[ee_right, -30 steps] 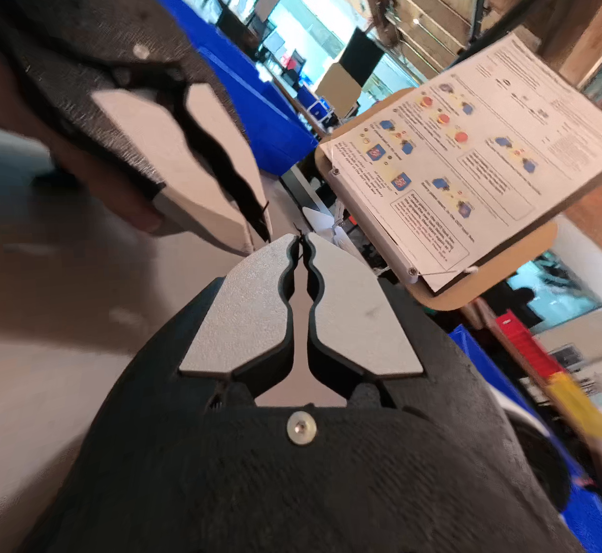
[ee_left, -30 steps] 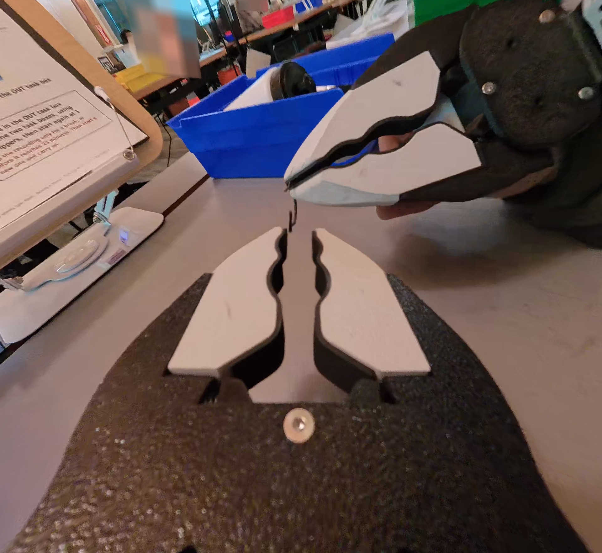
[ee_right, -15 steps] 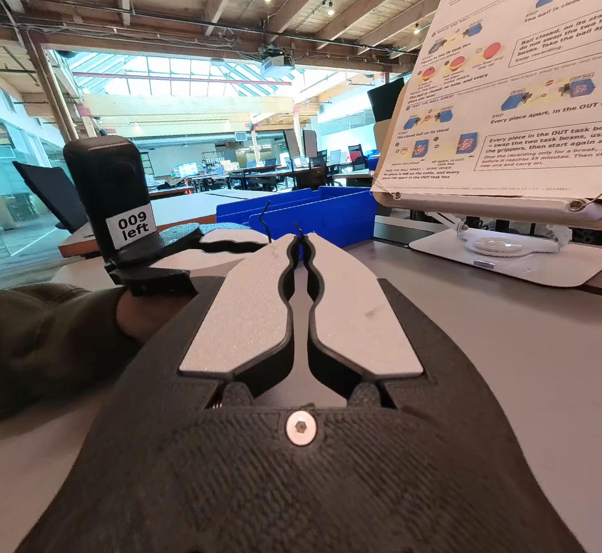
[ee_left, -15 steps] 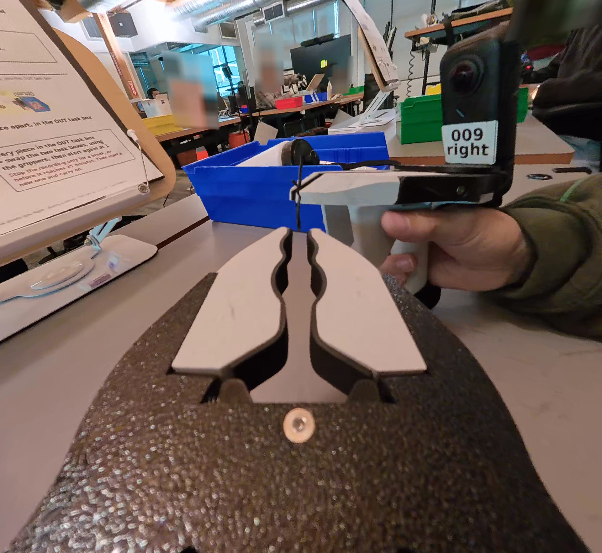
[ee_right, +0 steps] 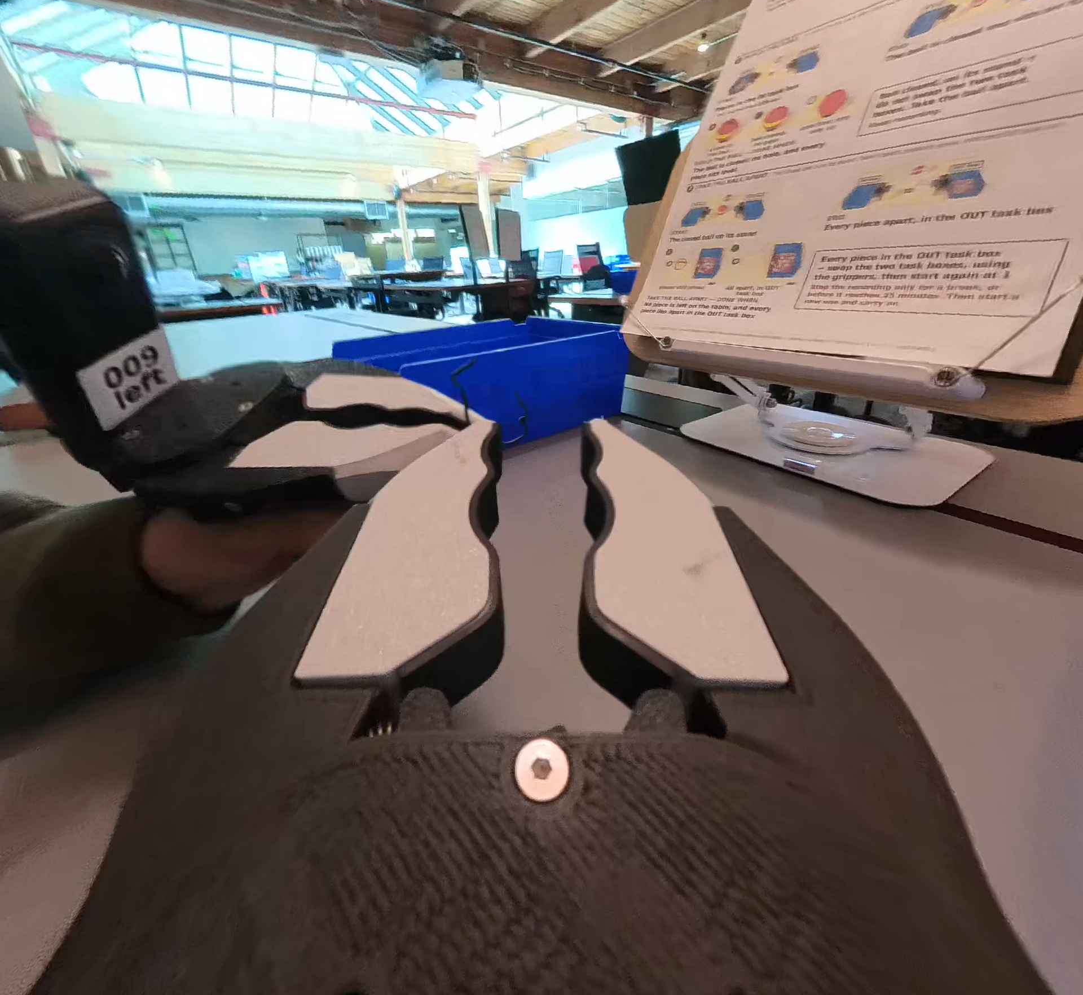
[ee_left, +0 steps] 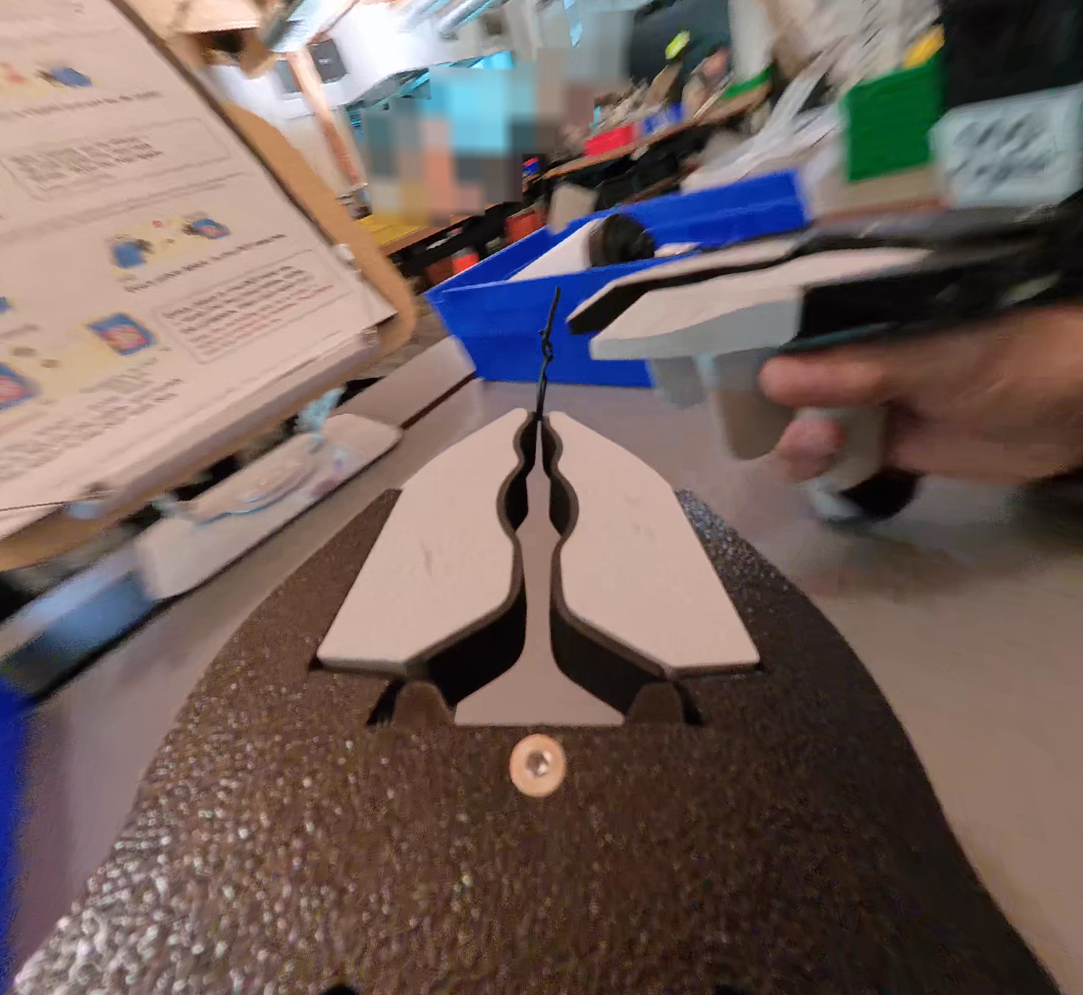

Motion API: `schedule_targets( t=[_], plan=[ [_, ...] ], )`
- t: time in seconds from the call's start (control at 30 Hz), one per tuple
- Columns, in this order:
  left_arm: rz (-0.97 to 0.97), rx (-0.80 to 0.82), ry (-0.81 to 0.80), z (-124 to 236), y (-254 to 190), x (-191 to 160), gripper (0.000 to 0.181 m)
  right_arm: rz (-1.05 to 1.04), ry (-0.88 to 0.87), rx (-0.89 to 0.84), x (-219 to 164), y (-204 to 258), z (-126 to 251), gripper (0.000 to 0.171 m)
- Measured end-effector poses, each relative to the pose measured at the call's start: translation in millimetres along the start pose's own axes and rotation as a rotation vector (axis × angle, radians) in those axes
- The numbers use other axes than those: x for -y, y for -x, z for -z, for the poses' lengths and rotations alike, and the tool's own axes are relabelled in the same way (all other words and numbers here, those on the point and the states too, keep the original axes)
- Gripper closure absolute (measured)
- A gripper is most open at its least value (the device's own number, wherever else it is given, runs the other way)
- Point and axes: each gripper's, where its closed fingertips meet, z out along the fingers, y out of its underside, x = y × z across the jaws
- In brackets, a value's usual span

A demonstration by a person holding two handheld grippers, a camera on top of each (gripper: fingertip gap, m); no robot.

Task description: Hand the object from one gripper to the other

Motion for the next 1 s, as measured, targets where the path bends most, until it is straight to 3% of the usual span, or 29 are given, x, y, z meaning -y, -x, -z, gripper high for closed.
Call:
schedule_targets(
  t=[0.13, 0.23, 0.47, 0.63, 0.87, 0.93, 1.0],
  plan=[
    [-0.362, 0.214, 0.124, 2, 17, -7, 0.18, -0.024, 0.015, 0.062, 0, 17, -5, 0.148],
    [-0.47, 0.228, 0.155, -1, 9, -7, 0.18, -0.154, -0.001, 0.091, 0, 26, -9, 0.152],
    [-0.474, 0.235, 0.184, -2, 13, -13, 0.18, -0.241, -0.011, 0.051, -2, 15, -7, 0.164],
    [-0.506, 0.23, 0.193, -3, 10, -14, 0.18, -0.253, 0.014, 0.048, -7, 15, -9, 0.157],
    [-0.511, 0.223, 0.193, -3, 9, -15, 0.18, -0.249, 0.03, 0.069, -9, 16, -9, 0.163],
    [-0.472, 0.178, 0.173, -5, 4, -16, 0.179, -0.202, 0.043, 0.129, -9, 23, -9, 0.171],
    [-0.342, 0.066, 0.126, -6, -7, -14, 0.166, -0.115, 0.064, 0.198, -8, 30, -6, 0.171]
  ],
)
